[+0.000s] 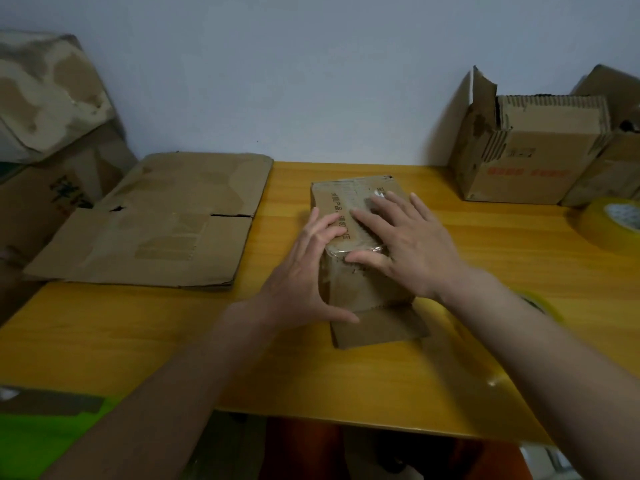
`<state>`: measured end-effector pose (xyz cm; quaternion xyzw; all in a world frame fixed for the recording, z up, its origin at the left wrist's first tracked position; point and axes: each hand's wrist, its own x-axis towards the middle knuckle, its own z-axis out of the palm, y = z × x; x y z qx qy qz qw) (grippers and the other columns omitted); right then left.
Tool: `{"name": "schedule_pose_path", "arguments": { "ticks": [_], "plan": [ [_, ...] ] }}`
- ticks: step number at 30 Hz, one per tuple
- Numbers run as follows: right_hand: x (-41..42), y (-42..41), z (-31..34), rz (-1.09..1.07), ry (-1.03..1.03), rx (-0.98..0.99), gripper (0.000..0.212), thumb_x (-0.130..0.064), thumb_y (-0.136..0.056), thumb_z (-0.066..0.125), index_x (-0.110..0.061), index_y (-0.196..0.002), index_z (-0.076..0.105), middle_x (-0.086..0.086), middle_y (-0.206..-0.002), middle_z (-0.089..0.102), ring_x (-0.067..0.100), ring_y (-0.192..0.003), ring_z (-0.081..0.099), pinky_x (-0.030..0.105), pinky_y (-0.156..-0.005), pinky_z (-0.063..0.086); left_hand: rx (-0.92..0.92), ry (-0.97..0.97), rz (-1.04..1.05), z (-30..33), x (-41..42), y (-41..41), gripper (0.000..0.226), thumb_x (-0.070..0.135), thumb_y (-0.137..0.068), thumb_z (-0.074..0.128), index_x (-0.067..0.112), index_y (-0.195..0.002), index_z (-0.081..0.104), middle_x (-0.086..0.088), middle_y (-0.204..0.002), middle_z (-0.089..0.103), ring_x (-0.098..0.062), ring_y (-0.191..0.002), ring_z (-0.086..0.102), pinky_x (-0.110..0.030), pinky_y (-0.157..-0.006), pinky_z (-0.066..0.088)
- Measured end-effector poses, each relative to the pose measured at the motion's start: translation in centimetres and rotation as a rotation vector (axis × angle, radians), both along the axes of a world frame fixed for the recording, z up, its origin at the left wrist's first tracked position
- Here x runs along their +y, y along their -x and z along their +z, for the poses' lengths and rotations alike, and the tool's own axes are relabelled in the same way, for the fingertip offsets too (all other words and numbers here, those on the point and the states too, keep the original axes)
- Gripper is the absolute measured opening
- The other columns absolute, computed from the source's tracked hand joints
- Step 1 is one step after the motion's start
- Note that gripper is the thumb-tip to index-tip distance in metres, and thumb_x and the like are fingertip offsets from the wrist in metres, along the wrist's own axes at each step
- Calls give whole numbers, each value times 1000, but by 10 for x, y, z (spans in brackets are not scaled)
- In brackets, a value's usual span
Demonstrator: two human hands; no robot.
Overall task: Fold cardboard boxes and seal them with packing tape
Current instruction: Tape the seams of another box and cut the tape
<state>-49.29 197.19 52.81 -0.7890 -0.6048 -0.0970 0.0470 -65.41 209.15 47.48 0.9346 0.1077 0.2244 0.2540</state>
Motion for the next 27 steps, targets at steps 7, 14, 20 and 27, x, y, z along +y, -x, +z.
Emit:
{"name": "schedule_pose_path", "arguments": {
  "ticks": [7,14,20,27],
  "plan": [
    [5,16,6,-33,103,-2,100,-87,-68,17,-33,-152,6,3,-161,1,23,-148,-4,39,-117,-7,-106,286,39,9,-2,6,60,48,-96,16,22,-142,44,14,-156,26,2,-146,2,-27,-119,9],
    [10,16,11,17,62,178,85,-79,-74,15,-39,-149,19,-1,-160,11,18,-148,2,33,-117,-2,-123,247,12,8,6,9,48,26,-102,19,21,-141,47,11,-154,33,0,-147,9,-13,-115,8],
    [10,13,6,72,20,93,80,-76,-81,21,-33,-148,28,2,-159,20,21,-147,11,30,-113,5,-124,167,10,7,8,10,45,21,-100,29,22,-142,43,13,-152,32,-2,-147,8,-13,-115,9],
    [8,18,-1,68,-13,20,85,-76,-78,35,-27,-148,32,6,-156,28,25,-145,22,44,-111,30,-92,3,4,1,17,10,46,15,-101,34,30,-144,36,17,-151,28,-8,-149,7,-22,-116,11]
  ]
}}
